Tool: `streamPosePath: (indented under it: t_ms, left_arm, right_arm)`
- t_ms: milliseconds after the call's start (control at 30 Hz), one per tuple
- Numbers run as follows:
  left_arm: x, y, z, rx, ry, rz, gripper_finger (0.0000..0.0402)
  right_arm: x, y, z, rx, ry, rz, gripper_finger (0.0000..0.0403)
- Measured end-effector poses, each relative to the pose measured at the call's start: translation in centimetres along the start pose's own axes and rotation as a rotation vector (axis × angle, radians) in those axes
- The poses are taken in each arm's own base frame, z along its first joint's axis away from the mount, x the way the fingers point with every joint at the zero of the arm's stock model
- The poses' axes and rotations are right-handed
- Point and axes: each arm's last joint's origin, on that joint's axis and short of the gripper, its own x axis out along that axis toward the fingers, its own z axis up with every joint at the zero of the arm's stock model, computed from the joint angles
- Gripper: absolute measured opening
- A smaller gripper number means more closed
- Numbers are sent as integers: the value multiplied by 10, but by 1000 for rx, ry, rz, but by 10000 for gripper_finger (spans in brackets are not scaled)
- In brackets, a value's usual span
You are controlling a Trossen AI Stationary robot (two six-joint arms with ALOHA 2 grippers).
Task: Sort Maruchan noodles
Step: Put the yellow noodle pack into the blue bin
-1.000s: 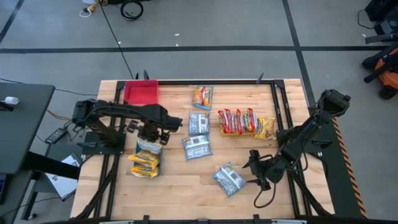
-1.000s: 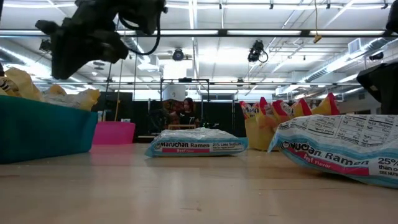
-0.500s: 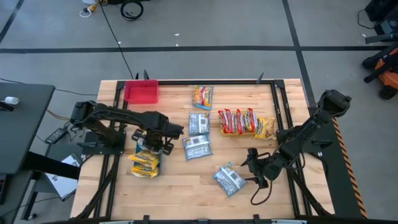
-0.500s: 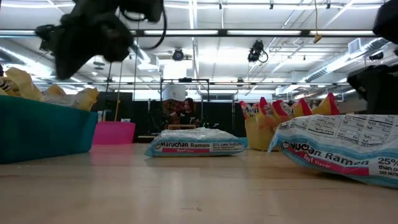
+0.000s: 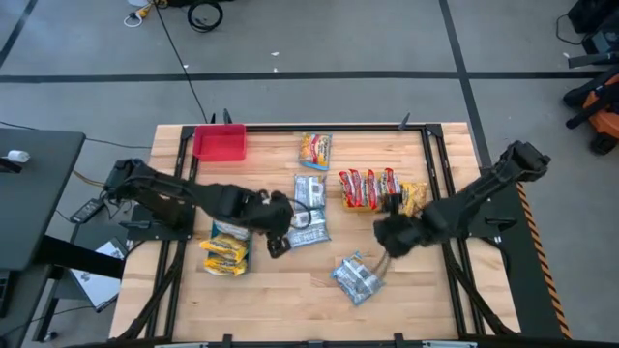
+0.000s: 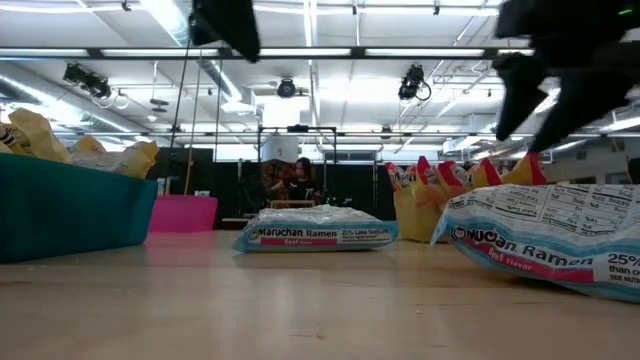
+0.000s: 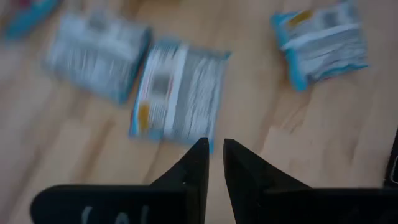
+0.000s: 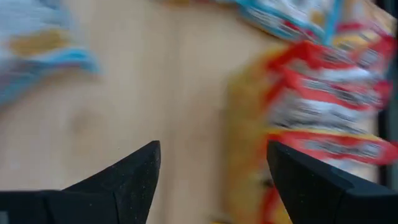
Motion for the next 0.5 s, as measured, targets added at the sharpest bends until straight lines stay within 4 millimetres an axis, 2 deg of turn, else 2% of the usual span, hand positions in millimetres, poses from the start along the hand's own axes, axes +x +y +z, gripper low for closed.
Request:
streamPosePath:
  t_ms: [133, 267, 400, 500]
  left_arm:
    - [-4, -13, -4, 154, -71, -5, 52]
    - [-11, -11, -9, 233, -57, 45, 52]
    - [-13, 3, -18, 279, -53, 108, 52]
    - [-10, 23, -34, 272, -81, 104, 52]
  right_arm:
    - [15, -38, 8, 107, 65, -52, 296]
    - [32, -79, 12, 261, 91, -111, 296]
    - [43, -119, 10, 383, 102, -95, 296]
    - [48, -145, 3, 496, 120, -108, 296]
